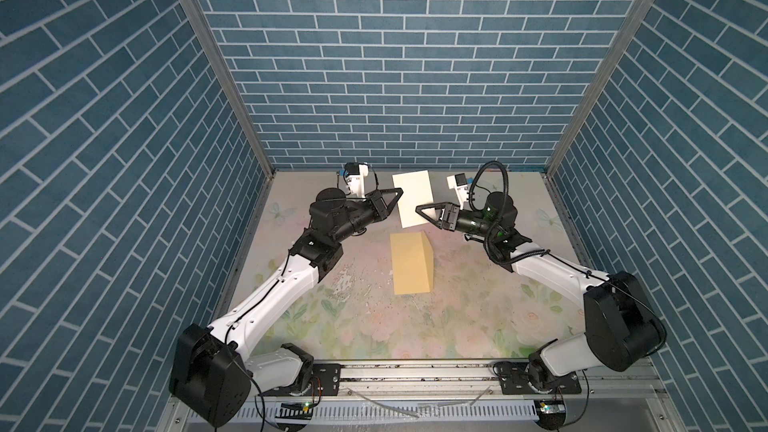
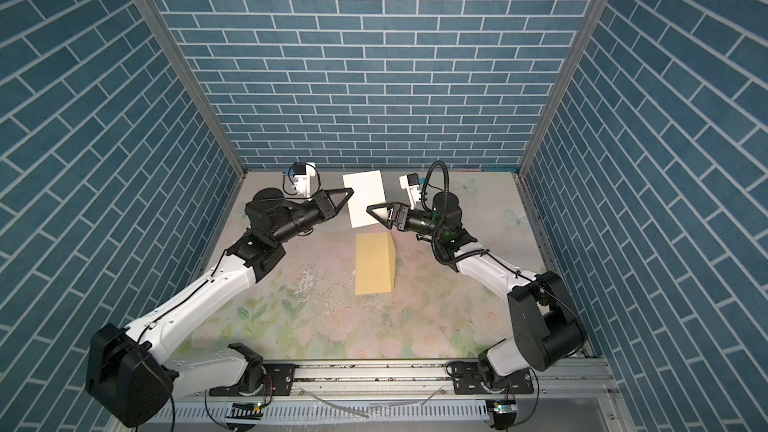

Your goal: Place the letter into the envelope and seal it

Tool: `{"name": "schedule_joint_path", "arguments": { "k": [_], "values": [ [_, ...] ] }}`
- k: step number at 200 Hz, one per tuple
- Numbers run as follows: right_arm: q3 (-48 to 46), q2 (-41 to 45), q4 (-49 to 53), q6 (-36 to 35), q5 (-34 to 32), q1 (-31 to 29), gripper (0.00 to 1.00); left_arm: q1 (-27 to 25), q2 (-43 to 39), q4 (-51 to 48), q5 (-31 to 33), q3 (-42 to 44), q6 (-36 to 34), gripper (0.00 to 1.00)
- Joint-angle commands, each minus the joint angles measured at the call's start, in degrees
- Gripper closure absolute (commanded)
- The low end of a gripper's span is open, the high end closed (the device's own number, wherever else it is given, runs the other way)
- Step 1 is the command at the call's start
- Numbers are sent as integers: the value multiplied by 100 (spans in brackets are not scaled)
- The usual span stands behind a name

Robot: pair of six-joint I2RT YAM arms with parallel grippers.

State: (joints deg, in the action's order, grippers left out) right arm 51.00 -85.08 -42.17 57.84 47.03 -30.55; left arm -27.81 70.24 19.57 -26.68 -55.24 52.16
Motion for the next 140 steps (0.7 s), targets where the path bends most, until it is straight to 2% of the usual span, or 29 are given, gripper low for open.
{"name": "schedule_joint_path", "arguments": {
  "k": [1,56,78,120,140],
  "values": [
    [-159,0,-1041,621,323,-26,16,47,65,150,-66,12,1,100],
    [-214,82,-1010,602,281,-22,40,50,8,-144,125,66,-263,100],
    [-230,121,-871,517,199,-21,55,56,0,-235,178,84,-357,100],
    [-218,298,31,-38,-95,-22,85,56,42,-475,306,159,-616,100],
    [-214,392,525,-344,-270,-22,92,46,52,-626,425,244,-779,100]
  ]
}}
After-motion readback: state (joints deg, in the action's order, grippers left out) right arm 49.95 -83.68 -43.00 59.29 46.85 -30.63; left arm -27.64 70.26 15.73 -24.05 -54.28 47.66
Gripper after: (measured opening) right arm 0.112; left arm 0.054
